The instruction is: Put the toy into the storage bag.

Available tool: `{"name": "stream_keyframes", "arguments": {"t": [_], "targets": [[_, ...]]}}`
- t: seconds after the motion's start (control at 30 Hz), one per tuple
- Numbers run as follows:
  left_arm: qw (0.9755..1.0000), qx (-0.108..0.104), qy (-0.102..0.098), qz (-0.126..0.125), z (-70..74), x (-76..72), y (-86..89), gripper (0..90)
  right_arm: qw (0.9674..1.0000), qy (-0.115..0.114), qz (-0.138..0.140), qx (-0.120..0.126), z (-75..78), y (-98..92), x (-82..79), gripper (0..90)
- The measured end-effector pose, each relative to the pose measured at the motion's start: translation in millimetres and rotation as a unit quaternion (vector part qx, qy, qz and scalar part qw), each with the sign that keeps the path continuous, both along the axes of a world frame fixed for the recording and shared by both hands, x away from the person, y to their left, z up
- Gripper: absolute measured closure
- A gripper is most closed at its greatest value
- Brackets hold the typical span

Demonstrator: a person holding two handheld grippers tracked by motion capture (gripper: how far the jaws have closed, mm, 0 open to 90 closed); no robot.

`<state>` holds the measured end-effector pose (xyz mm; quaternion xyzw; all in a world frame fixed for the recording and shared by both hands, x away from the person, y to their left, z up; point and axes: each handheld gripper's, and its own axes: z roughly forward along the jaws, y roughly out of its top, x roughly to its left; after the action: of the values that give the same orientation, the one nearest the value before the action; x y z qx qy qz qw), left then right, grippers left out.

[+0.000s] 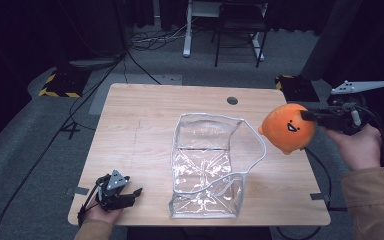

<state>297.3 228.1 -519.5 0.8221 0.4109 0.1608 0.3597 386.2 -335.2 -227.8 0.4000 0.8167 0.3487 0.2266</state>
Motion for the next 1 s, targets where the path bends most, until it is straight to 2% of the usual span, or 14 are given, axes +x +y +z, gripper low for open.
{"name": "stream_keyframes", "arguments": {"t": [0.27,0.43,0.6,0.73,1.0], "targets": [[1.0,0.002,0.0,0.002,0.2,1.5,-0.2,35.2,0.9998,-0.018,0.011,-0.005,28.0,5.4,-8.6,79.8],[1.0,0.003,0.0,0.002,0.3,2.1,-0.1,35.0,0.9996,-0.019,0.019,-0.007,34.6,10.9,-10.0,79.9],[1.0,0.002,0.002,0.006,0.3,2.3,-0.3,34.3,0.9992,-0.021,0.033,-0.009,40.9,22.5,-10.2,79.8],[0.9999,0.0,0.001,0.01,-0.1,2.5,-0.7,32.9,0.9987,-0.023,0.045,-0.001,48.2,32.2,-8.7,79.8],[1.0,0.001,0.002,0.008,0.1,4.2,-0.6,32.4,0.9969,-0.026,0.073,-0.008,57.2,63.8,-7.6,79.9]]}}
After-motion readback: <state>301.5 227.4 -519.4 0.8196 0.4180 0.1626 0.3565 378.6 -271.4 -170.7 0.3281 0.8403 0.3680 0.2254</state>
